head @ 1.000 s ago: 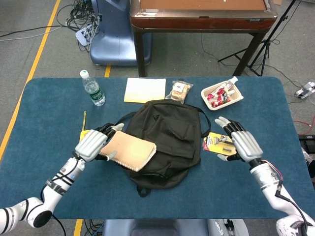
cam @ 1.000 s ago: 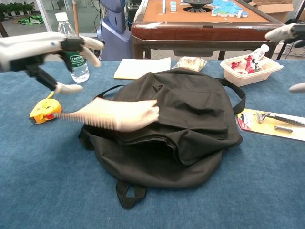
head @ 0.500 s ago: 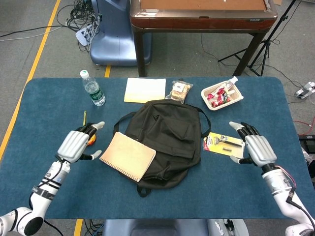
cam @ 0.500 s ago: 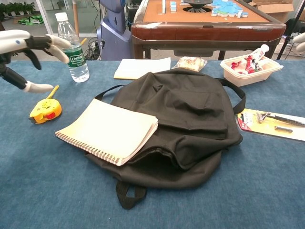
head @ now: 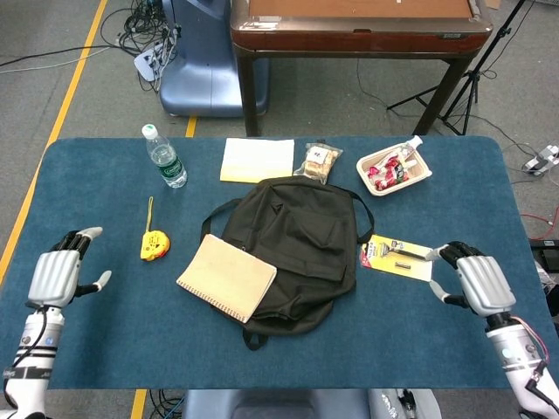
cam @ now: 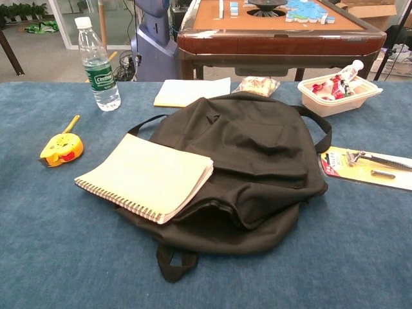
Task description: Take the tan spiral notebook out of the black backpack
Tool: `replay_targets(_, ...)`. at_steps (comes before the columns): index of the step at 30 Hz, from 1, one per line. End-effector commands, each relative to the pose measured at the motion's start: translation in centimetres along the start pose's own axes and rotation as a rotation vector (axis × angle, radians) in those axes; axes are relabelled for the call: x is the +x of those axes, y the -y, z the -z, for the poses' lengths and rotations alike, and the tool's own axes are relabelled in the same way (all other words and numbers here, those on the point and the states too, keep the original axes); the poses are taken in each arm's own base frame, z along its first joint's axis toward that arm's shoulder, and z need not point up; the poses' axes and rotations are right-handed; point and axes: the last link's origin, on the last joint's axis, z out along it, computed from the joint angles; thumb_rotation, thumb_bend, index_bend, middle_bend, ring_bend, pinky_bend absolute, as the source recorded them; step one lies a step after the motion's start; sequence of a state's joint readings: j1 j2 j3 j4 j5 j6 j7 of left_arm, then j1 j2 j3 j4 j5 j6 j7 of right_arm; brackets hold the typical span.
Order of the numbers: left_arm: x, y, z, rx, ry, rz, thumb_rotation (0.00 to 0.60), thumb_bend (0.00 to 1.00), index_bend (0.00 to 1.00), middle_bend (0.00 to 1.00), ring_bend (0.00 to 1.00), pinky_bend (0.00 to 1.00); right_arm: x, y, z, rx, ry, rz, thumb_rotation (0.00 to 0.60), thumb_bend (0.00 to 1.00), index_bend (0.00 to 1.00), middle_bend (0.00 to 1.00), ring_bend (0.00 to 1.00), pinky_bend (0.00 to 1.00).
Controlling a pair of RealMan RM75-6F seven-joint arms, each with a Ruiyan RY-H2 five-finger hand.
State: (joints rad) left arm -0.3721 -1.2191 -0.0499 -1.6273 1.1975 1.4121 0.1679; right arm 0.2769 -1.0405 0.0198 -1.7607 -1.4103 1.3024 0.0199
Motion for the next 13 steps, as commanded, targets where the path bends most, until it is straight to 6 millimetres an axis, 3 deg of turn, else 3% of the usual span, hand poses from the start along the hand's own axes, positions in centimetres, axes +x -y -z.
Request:
replay_targets(1, -0.2, 1.2, 2.2, 0.009, -0.003, -0.027, 0.6, 0.21, 0.2, 0.2, 0.15, 0.29, -0.5, -0.4, 1.2, -0.019, -0.009, 0.0, 0.6, 0.32, 0.4, 0.39, 0.24, 0.35)
replay_targets(7, -0.1, 1.6, 4.8, -0.001, -0.003, -0.076, 0.6, 0.21, 0.2, 0.2, 0.15, 0.29, -1.1, -0.8, 2.2, -0.043, -0.005, -0.02, 0.6, 0.32, 0.42, 0.39, 0.25, 0.37)
replay_targets(13, -0.2, 0.9, 6.0, -0.024, -0.004, -0.053, 0.6, 0.21, 0.21, 0.2, 0.16, 0.28, -1.0, -0.2, 2.4, -0.022, -0.011, -0.033, 0.6, 0.32, 0.43, 0.39, 0.25, 0.37)
